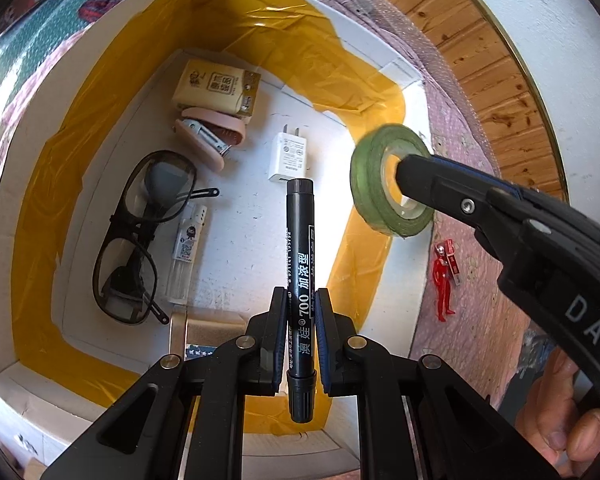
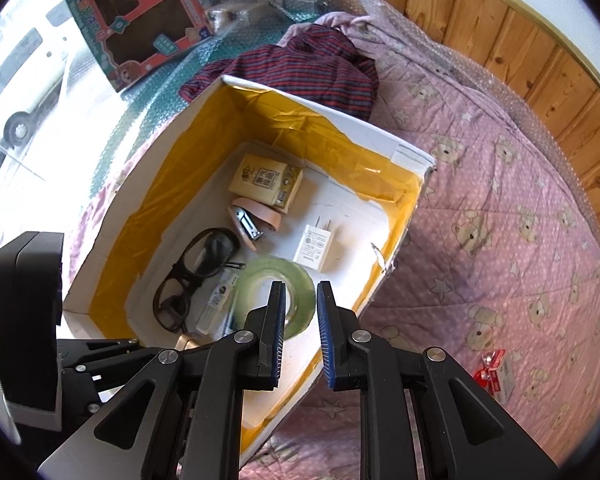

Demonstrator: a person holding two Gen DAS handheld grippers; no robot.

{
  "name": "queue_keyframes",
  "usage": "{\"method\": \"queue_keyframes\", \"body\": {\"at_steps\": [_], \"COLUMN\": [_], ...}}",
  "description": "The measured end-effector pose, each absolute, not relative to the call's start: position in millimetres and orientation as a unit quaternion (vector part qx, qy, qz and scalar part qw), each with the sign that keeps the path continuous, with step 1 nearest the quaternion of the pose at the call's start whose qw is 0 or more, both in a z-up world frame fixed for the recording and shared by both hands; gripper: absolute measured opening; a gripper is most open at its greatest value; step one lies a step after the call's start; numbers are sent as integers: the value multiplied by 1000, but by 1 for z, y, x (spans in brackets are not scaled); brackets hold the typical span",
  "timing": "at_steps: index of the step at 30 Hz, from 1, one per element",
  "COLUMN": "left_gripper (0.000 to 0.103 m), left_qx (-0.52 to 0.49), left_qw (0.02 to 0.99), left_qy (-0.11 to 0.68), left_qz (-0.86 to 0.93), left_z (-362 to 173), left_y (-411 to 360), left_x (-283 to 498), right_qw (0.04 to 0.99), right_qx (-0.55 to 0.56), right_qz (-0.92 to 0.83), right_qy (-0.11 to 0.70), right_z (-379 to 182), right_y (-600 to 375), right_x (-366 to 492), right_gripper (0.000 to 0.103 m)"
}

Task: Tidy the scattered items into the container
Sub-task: 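Lower the marker and tape roll into the box and open both tools, then withdraw both tools and move them toward the red figure and staples box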

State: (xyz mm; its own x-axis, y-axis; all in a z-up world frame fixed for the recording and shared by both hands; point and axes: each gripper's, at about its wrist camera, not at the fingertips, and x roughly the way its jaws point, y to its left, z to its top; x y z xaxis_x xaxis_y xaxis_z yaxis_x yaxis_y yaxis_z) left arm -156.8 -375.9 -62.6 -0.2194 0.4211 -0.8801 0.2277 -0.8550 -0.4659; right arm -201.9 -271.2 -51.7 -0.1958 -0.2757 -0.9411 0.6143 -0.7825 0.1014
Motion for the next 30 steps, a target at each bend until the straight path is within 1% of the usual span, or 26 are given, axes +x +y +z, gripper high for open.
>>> {"method": "queue_keyframes", "body": {"at_steps": [2,4,24,30], "left_gripper": [17,19,19,19], "left_qx": [-626,-627,-609,-597], "left_qw": [68,66,53,60], "left_qy": [-275,-272,-244,-213], "left_qz": [726,727,753,771], "left_z": [-67,-66,-40,-24], "left_y": [-378,-377,-379,-374], "left_x": [-156,-155,-134,-124], "right_qw": [293,292,298,298], "right_qx": [563,562,568,565], "right_qz": [-759,-761,-763,-767], "right_qy": [144,139,76,56], "right_z": [-51,-48,-43,-39], "right_y": [-269,-266,-229,-217], "right_x": [-202,-201,-161,-143], "right_gripper": [19,19,19,19]}}
